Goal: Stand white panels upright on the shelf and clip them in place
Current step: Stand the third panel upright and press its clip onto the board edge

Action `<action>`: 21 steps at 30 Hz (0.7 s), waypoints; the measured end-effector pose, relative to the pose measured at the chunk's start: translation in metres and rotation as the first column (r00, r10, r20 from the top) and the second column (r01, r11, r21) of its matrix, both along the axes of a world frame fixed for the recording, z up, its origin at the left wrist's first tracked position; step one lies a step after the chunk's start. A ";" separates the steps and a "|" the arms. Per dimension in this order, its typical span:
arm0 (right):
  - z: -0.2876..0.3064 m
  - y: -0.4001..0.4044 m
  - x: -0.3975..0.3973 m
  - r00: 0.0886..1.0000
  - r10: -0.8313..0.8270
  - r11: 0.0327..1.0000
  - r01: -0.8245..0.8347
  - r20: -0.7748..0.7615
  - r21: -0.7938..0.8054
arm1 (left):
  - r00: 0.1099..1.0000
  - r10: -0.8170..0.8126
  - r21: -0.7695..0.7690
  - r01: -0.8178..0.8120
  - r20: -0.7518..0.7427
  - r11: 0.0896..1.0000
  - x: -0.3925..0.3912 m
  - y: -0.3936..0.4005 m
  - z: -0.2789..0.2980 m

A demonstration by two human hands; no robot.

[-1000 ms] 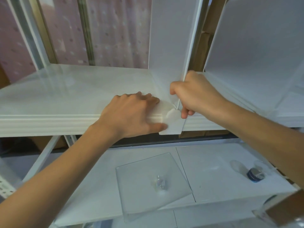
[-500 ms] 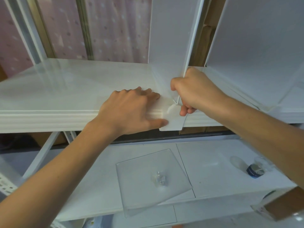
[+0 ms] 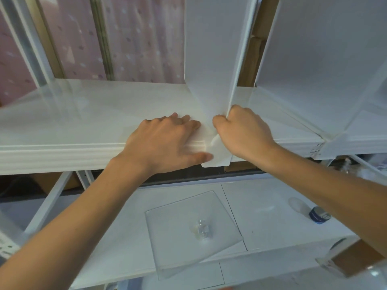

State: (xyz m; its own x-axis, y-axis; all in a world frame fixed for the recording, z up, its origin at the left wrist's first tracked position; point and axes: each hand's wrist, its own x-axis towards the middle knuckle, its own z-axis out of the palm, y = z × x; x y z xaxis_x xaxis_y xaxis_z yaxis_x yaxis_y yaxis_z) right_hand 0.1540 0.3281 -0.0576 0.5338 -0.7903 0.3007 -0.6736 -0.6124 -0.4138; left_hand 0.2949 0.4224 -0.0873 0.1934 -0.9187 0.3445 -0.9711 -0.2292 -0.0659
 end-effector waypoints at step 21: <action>-0.015 -0.001 -0.013 0.939 0.079 0.787 -0.265 -0.336 -0.557 | 0.994 0.111 -0.017 -0.110 0.011 0.994 0.086 0.079 0.003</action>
State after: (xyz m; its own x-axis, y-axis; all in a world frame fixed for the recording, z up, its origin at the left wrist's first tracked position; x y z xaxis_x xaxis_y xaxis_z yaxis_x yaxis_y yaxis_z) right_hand 0.1411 0.3266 -0.0730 0.7769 -0.3962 0.4893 -0.5611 -0.7883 0.2525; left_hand 0.3809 0.5011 -0.0843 0.2892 -0.8859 0.3626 -0.9389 -0.3363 -0.0728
